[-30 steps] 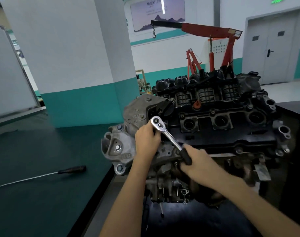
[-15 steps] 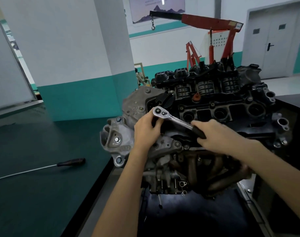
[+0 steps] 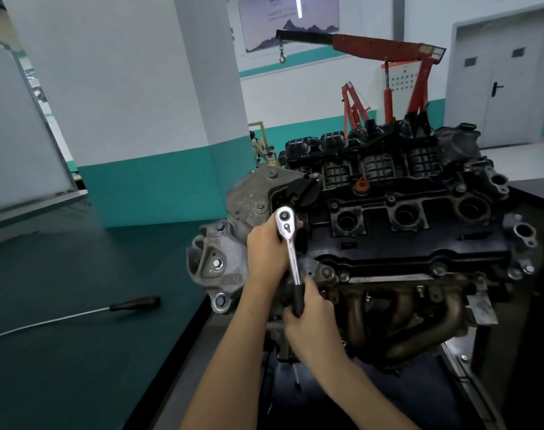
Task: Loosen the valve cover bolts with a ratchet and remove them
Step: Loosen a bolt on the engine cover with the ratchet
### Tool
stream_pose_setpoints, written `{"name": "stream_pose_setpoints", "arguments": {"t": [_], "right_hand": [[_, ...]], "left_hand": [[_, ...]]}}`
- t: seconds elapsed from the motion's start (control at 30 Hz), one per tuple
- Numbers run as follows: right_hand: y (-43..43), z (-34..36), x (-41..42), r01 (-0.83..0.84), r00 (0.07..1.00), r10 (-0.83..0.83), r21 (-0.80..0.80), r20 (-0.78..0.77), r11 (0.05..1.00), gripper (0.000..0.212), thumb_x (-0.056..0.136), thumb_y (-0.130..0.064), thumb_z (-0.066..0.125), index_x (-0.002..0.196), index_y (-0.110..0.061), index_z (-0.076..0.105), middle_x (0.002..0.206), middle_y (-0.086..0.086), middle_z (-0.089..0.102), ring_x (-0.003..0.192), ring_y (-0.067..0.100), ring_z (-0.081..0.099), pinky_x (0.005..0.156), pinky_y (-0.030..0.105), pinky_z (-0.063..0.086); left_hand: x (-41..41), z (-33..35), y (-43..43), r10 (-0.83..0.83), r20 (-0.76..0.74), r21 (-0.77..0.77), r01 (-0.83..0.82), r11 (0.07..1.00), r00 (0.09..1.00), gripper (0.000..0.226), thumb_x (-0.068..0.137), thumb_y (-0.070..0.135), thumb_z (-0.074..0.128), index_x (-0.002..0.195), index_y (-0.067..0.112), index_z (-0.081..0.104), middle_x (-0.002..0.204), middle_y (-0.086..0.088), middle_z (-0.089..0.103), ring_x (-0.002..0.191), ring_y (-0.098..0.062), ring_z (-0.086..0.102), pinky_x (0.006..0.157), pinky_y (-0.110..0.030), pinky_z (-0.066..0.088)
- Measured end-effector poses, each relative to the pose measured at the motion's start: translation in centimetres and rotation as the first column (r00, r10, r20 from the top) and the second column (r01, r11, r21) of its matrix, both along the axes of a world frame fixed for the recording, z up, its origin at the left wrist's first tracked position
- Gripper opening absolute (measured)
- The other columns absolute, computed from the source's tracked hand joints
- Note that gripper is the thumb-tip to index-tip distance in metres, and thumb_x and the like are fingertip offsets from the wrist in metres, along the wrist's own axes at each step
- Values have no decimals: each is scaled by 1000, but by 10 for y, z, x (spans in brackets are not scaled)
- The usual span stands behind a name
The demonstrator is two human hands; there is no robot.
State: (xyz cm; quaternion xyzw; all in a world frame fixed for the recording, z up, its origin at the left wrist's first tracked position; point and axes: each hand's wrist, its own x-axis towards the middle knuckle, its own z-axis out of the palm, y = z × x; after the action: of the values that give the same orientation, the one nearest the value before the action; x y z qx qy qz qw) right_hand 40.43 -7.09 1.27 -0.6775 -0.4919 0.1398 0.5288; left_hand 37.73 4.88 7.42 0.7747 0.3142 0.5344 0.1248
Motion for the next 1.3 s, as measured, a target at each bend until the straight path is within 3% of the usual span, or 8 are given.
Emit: {"name": "stream_pose_setpoints", "arguments": {"t": [0.2,0.4,0.5,0.6,0.77,1.0,1.17,1.3], "right_hand": [[-28,41,87,-110,917,163,-162,364,981,32,78,-5,61,108,-17,58,67,-3,55,55,6,55,55,19,45],[-27,112,148,117,531,123,-216,838,969,25,85,-20,60,106,-30,52,65,-11,42,77,26,61,59,31,34],[-32,82,126,87,690,61,-166,721,982,21,82,-19,62,100,-26,52,68,-5,43,76,28,63,60,31,39],[-34,36,74,-130,957,150,-95,248,987,18,80,-8,62,87,-19,51,62,0,52,50,9,53,51,28,45],[-3,3,1,-41,999,43,67,-26,997,29,82,-5,55,110,-15,53,71,6,59,60,22,57,55,32,47],[-25,37,75,-139,932,180,-148,316,979,30,79,-8,59,103,-26,53,79,7,59,73,32,61,63,30,47],[-27,100,140,130,553,132,-242,823,962,32,89,-21,58,120,-26,50,77,-4,48,76,26,59,60,31,38],[-33,71,117,83,758,70,-203,649,976,24,83,-19,61,104,-25,50,72,-4,45,72,28,55,61,34,40]], "left_hand": [[-5,7,-4,-116,-75,3,117,993,990,24,83,18,56,98,32,68,79,17,68,73,-5,62,70,-30,49],[-4,8,-4,-51,-97,13,53,999,994,14,94,18,61,99,10,71,78,-8,70,78,-29,63,70,-40,45],[0,5,-8,28,-60,-6,-28,1000,998,11,92,9,58,84,2,63,72,-13,67,71,-36,60,63,-39,41],[2,4,-3,52,-94,-3,-52,999,994,12,91,8,55,86,3,64,74,-12,69,74,-35,62,68,-45,47],[1,2,1,2,-31,-67,-4,998,1000,13,89,19,66,82,9,66,77,-5,71,74,-23,65,72,-42,50],[-5,8,-5,-140,-10,-12,140,990,990,16,84,18,59,93,30,67,86,12,71,78,-8,65,74,-33,52],[-5,8,-6,-54,-87,-20,53,998,995,12,93,19,62,89,10,68,63,7,55,70,-27,60,64,-35,40],[0,3,-9,44,-62,-21,-45,999,997,11,90,9,60,82,3,63,68,-10,65,71,-35,60,61,-34,34]]}}
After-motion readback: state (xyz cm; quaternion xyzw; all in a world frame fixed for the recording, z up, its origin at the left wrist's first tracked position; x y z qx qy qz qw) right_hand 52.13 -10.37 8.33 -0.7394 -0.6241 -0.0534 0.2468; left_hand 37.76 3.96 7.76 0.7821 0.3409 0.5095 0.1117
